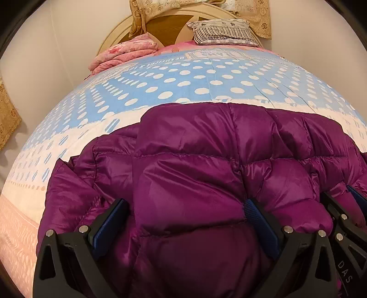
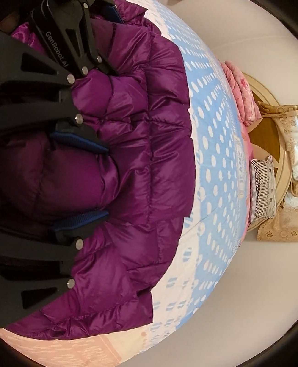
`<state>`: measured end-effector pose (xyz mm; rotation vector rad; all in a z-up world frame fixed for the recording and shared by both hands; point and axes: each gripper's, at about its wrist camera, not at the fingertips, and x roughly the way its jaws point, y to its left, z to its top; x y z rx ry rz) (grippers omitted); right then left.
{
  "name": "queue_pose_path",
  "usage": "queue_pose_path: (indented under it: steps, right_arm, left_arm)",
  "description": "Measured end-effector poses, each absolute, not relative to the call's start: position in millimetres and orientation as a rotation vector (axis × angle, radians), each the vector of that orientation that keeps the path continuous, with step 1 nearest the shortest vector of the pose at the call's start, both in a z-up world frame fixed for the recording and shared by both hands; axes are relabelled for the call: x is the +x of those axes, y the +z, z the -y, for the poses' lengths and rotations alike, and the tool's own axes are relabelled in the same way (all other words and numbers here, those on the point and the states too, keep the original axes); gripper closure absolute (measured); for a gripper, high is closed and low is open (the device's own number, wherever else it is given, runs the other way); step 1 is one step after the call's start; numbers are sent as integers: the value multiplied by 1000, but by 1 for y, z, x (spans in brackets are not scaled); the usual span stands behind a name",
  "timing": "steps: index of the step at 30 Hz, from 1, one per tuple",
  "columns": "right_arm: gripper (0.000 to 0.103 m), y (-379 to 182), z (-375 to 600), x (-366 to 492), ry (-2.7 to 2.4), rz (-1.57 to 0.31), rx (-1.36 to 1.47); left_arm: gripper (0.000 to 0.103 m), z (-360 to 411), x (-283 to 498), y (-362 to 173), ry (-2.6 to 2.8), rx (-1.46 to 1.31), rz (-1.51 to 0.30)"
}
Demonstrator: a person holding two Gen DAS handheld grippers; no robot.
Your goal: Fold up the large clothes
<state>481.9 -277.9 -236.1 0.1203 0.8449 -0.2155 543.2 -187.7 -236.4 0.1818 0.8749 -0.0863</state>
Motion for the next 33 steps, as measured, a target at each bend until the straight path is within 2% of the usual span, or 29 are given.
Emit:
queue_pose_path:
  steps: [33]
  right_arm:
    - [44, -238, 273, 486, -250, -859, 68]
  left_arm:
    - [1, 189, 544, -239, -76, 198, -869]
